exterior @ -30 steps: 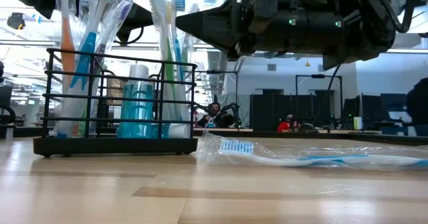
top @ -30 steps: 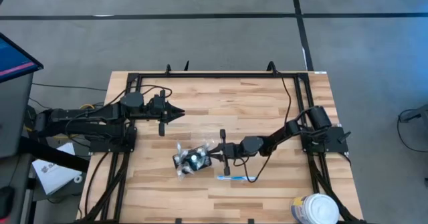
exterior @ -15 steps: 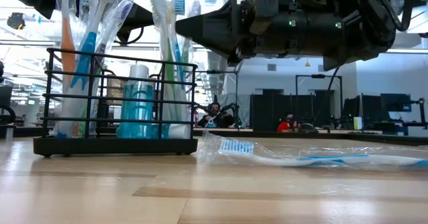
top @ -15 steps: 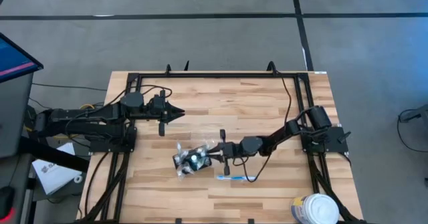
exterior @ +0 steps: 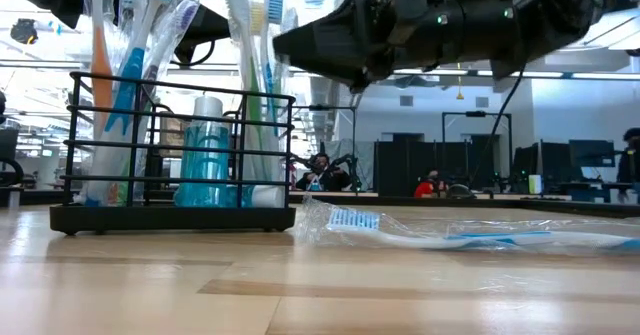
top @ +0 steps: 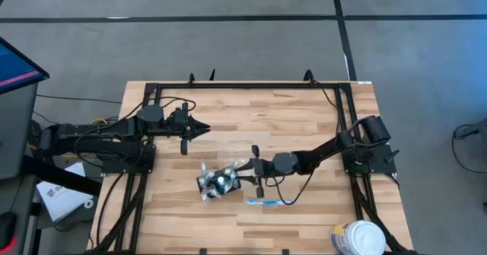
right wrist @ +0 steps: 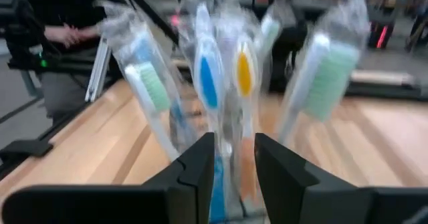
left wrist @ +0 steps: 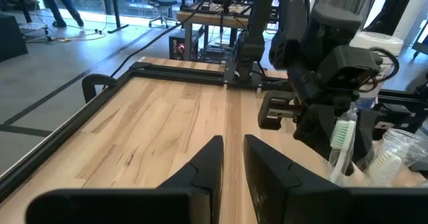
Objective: Pick & Place toothbrushing station
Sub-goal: Put the white blue toothbrush into the black toothbrush rack
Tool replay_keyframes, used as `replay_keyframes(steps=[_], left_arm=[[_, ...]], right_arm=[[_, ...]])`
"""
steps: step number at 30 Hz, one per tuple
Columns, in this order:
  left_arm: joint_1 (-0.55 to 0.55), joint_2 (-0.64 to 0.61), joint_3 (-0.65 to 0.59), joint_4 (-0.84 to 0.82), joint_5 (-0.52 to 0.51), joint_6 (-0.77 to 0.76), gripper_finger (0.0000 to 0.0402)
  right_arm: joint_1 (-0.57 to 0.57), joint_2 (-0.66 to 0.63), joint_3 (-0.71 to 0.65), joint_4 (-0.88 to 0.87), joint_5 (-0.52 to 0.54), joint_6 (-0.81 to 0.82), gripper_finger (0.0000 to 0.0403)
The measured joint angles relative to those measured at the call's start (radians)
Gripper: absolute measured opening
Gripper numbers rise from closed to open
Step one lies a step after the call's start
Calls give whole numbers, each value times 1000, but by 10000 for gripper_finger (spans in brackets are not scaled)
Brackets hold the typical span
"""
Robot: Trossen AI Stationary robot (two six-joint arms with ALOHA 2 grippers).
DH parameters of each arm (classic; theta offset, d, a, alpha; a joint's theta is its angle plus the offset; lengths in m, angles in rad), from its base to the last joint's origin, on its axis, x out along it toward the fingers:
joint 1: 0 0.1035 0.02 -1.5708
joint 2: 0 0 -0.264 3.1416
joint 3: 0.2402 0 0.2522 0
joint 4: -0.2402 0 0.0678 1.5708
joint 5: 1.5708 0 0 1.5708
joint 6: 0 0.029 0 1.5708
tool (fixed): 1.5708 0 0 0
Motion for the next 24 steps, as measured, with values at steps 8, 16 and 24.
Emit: replay_keyframes(steps=[8, 16, 24], left_arm=[[0, 0, 0, 0, 0, 0, 53], [0, 0, 0, 0, 0, 0, 53], [0, 0, 0, 0, 0, 0, 53]], right_arm=[[11, -117, 0, -232, 0, 82, 98], [21, -191, 0, -488, -3, 249, 98], [28, -203, 0, -527, -23, 276, 98]])
